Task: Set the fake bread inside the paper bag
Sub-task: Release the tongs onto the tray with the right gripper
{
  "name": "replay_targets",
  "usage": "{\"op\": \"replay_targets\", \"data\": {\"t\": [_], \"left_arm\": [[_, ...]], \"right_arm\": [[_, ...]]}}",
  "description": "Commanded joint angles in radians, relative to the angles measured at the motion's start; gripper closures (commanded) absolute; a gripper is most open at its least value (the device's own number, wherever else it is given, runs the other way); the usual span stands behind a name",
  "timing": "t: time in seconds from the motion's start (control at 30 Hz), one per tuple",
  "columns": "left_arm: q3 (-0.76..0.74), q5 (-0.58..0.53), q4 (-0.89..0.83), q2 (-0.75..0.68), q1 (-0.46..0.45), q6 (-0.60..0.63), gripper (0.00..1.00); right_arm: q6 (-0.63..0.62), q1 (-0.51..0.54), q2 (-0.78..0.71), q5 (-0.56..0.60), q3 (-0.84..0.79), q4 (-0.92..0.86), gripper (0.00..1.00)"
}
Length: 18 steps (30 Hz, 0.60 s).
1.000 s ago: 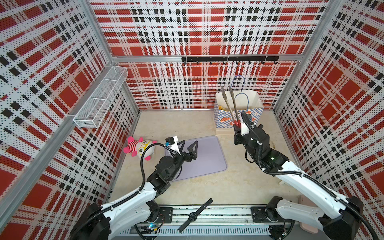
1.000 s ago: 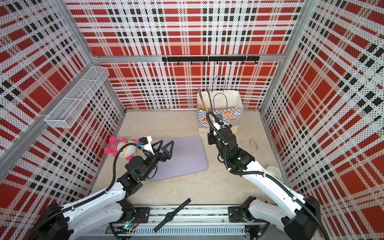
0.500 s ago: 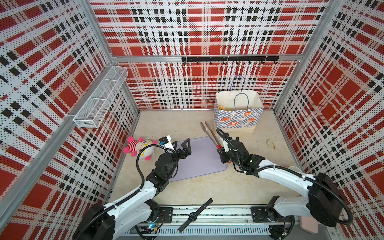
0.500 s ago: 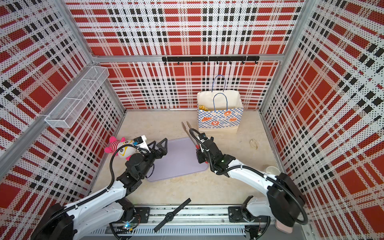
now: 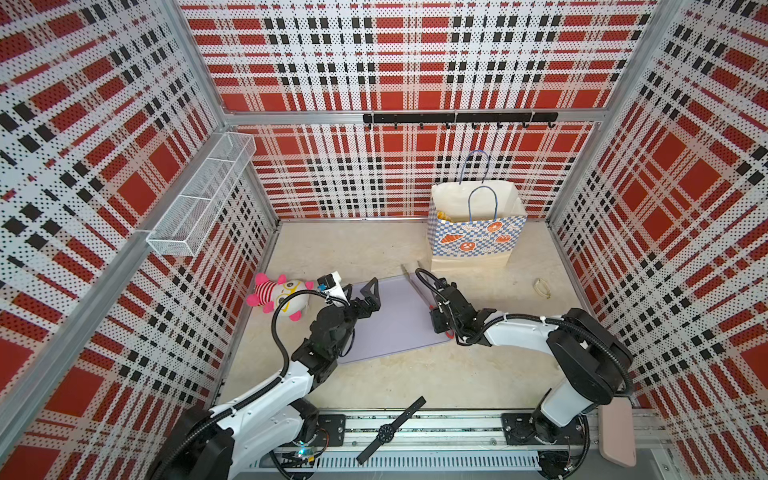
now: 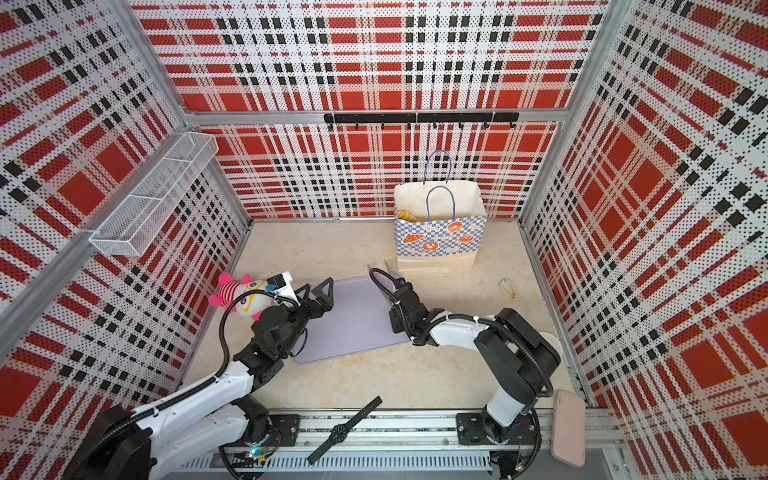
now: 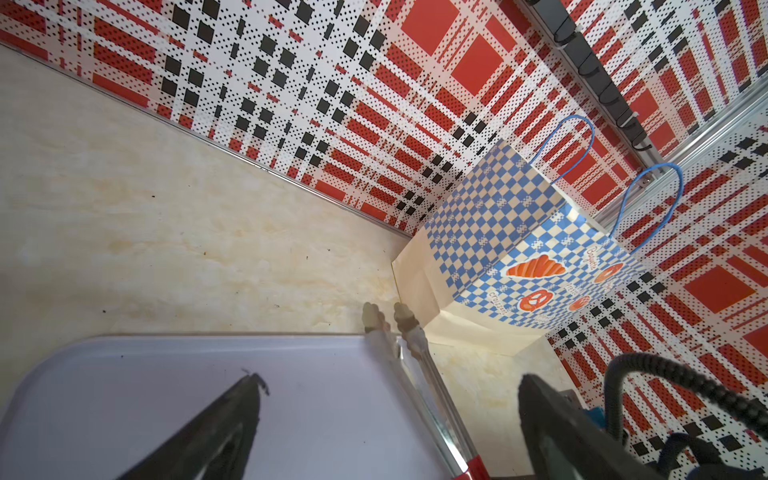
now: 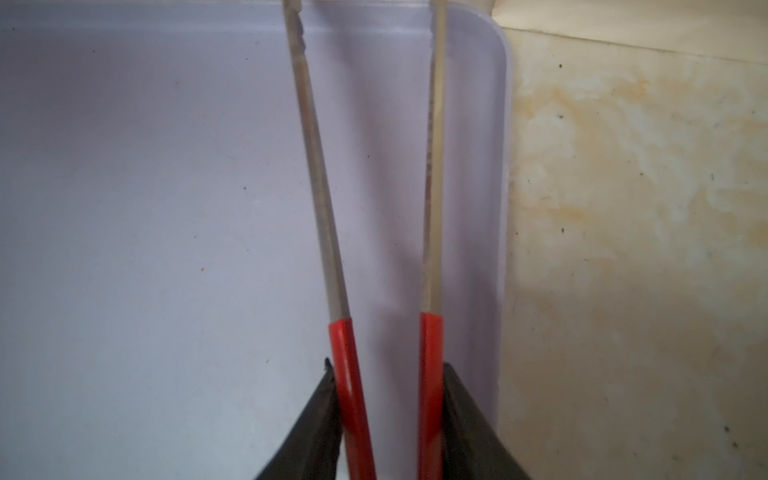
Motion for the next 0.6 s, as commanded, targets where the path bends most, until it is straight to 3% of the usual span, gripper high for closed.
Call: {"op": "replay_targets", "data": {"t": [0.0,0.1,0.2,0.27,0.33,0.4,0.47,0.57], "left_arm": [[-0.010,0.004,0.006,-0.011,0.009,0.015,0.02],[-0.013,-0.023,0.005,-0.013,0.013,0.026,0.02],[-0.029,-0.114,0.001,-0.025,0.016,0.046,0.02],[-0.046,-0.184,0.005,-0.040,0.027,0.079,0.02],[-0.067,-0.304,0.019,-0.061,0.046,0.139,0.02],[-0.080,-0.409,0.019,-0.078,0.082,0.174,0.02],[-0.069,-0.450,0.017,-0.096,0.132,0.209,0.02],[-0.053,-0.566,0.029,-0.119,0.169,0.373,0.02]], "right_arm": [[0.024,0.006,0.007,0.016,0.020,0.039,0.53],[0.013,0.035,-0.076,0.089,-0.013,0.055,0.40],[-0.011,0.055,-0.220,0.209,-0.079,0.081,0.21],[-0.004,0.033,-0.324,0.297,-0.132,0.096,0.15],[-0.023,-0.035,-0.435,0.308,-0.189,0.125,0.11],[-0.077,-0.097,-0.515,0.345,-0.229,0.170,0.00],[-0.131,-0.172,-0.569,0.368,-0.256,0.215,0.00],[-0.194,-0.297,-0.644,0.345,-0.318,0.325,0.00]]}}
